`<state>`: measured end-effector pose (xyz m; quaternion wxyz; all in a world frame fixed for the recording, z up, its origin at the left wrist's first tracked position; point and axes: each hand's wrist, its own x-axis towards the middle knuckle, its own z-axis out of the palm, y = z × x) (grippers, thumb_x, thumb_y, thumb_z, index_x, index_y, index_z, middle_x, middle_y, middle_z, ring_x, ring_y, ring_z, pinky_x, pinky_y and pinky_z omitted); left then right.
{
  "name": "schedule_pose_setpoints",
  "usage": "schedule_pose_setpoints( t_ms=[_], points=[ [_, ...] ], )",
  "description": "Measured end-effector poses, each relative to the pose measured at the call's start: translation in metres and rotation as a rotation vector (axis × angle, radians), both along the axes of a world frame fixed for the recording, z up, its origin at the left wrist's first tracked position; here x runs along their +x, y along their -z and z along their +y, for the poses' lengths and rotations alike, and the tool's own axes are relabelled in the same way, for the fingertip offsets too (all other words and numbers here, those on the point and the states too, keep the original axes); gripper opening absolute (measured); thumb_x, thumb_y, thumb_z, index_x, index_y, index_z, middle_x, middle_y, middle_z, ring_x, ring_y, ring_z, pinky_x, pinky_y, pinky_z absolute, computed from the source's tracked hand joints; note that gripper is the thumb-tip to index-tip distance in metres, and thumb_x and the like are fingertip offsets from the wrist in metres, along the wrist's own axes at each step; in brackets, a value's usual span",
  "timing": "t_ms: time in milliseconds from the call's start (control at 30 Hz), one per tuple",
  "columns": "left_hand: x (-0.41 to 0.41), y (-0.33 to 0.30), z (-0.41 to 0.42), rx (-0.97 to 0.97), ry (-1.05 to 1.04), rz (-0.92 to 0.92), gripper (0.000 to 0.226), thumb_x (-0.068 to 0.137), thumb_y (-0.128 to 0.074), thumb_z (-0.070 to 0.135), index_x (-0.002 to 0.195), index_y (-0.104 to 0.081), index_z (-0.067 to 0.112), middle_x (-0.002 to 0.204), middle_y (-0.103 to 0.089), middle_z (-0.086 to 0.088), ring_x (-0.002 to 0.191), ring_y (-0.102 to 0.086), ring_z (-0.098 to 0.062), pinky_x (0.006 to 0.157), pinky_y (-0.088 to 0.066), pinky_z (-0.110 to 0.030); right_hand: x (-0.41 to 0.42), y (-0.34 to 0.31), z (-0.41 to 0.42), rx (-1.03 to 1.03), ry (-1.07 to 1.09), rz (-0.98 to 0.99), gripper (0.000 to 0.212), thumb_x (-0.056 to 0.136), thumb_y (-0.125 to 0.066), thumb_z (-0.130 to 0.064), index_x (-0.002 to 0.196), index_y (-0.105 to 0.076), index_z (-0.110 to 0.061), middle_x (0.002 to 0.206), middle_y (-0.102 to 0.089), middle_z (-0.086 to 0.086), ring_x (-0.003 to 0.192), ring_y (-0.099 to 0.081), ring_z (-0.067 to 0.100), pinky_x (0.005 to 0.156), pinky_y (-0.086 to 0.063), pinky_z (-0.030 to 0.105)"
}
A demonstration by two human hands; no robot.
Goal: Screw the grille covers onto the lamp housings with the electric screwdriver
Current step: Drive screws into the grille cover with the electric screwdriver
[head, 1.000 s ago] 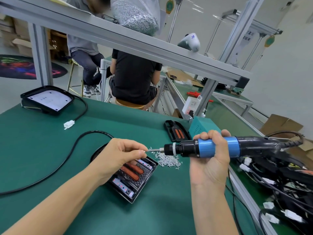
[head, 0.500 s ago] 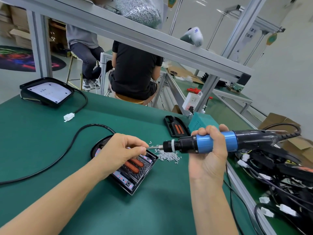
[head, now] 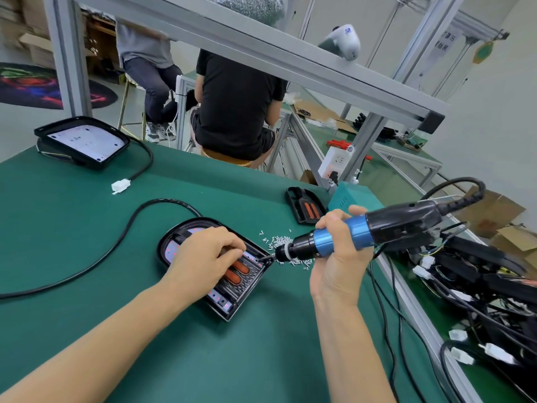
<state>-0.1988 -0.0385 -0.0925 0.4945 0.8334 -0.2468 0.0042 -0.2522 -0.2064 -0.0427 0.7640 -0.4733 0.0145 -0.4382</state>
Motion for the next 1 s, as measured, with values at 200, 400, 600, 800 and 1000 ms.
schedule_pose_setpoints(
  t_ms=[200,400,600,800,1000],
  points=[
    [0.001,0.001,-0.003,-0.002,0.025,0.000,0.017,0.089,-0.062,0.008,0.080,-0.067,0.022,0.076,-0.065,0.009,0.059,-0.066,-0.005,0.068,-0.055,-0.035,0.003,-0.001,-0.001,-0.080,-0.026,0.002,0.032,0.070,-0.063,0.000,0.064,-0.062,-0.031,0.068,-0.052,-0.003,0.065,-0.051,0.016,0.072,-0.050,0.022],
    [0.002,0.004,-0.002,-0.018,0.021,0.023,0.015,0.088,-0.063,0.008,0.080,-0.067,0.021,0.072,-0.066,0.008,0.056,-0.067,-0.007,0.067,-0.055,-0.034,0.002,-0.003,0.002,-0.016,-0.020,0.018,0.041,0.072,-0.063,-0.001,0.105,-0.053,-0.023,0.066,-0.053,-0.004,0.066,-0.053,0.015,0.076,-0.051,0.021],
    [0.007,-0.007,-0.006,-0.242,0.041,0.226,0.016,0.088,-0.061,0.003,0.079,-0.067,0.014,0.077,-0.064,-0.010,0.057,-0.070,-0.026,0.050,-0.057,-0.043,-0.011,-0.015,-0.013,0.084,0.078,-0.045,0.046,0.074,-0.064,-0.002,0.114,-0.050,-0.021,0.066,-0.056,-0.005,0.065,-0.055,0.014,0.073,-0.052,0.023],
    [0.034,-0.028,-0.055,0.168,0.082,-0.015,0.011,0.086,-0.064,0.021,0.080,-0.073,0.021,0.081,-0.071,0.007,0.080,-0.064,-0.018,0.071,-0.050,-0.028,-0.021,-0.026,-0.035,0.152,0.164,-0.101,0.036,0.082,-0.062,0.004,0.108,-0.049,-0.018,0.064,-0.056,-0.004,0.061,-0.055,0.012,0.072,-0.050,0.026],
    [0.056,-0.028,-0.104,0.782,0.153,-0.148,0.022,0.078,-0.062,0.010,0.060,-0.053,0.019,0.073,-0.063,-0.004,0.076,-0.055,-0.027,0.072,-0.035,-0.029,-0.029,-0.015,-0.048,0.192,0.201,-0.051,0.037,0.078,-0.066,0.000,0.105,-0.050,-0.019,0.065,-0.055,-0.001,0.064,-0.055,0.015,0.074,-0.050,0.029]
  ],
)
